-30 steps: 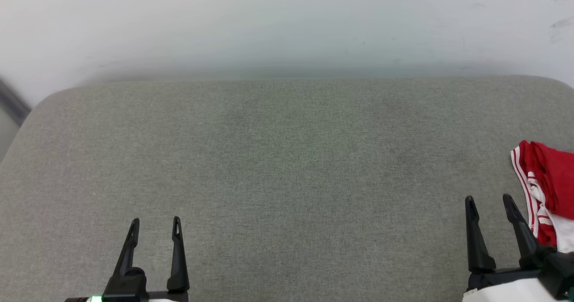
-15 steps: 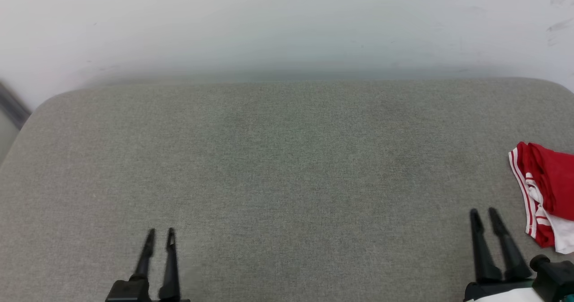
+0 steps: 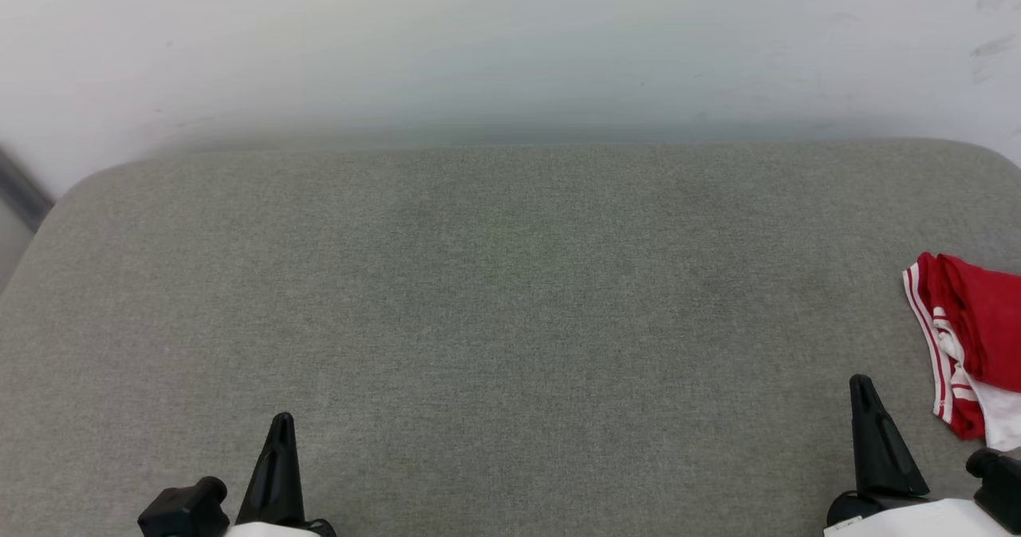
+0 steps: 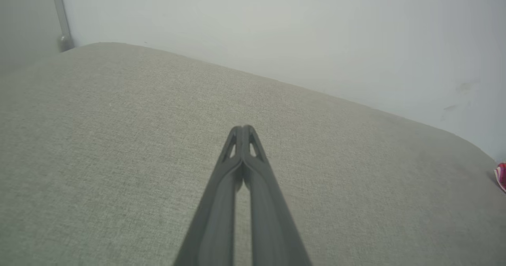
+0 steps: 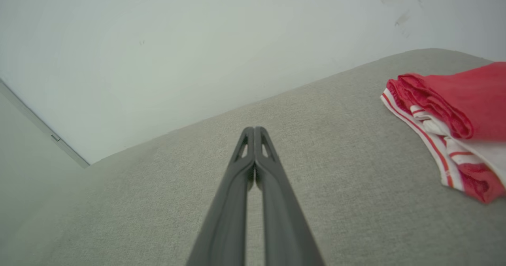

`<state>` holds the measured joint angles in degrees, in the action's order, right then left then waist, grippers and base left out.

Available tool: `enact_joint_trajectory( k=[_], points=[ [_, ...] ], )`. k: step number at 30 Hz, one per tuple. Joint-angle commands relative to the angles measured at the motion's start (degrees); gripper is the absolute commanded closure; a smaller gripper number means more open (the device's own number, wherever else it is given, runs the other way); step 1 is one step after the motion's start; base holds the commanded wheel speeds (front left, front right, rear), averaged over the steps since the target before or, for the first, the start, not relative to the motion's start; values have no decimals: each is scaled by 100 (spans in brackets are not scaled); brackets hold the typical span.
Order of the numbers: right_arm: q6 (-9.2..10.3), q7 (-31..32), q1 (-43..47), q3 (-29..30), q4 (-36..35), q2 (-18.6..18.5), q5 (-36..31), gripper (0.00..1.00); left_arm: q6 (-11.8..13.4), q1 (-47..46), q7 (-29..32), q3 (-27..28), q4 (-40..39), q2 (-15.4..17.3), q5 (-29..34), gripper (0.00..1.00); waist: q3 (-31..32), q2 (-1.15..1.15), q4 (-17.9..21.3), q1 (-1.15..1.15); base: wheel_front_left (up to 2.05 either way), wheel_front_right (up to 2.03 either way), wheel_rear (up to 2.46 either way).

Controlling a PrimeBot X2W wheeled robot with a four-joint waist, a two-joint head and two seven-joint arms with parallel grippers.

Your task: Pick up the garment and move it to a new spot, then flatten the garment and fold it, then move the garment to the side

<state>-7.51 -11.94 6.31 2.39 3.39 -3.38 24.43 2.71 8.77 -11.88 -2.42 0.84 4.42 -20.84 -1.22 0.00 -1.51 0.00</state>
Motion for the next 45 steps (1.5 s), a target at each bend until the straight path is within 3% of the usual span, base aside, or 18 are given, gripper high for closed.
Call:
enact_joint_trajectory(
  k=[1,22,45],
  points=[
    [0,45,-167,-4,-40,-64,256,100,-50,-159,35,28,-27,37,-257,100,1,0,2,0,0,0,0],
    [1,454,-483,-9,260,-128,2209,100,-336,-561,425,121,374,99,-2333,100,21,0,30,0,0,0,0],
    [1,852,-762,34,525,-148,3868,100,-580,-884,811,263,680,109,-4094,100,43,0,62,0,0,0,0]
  ],
)
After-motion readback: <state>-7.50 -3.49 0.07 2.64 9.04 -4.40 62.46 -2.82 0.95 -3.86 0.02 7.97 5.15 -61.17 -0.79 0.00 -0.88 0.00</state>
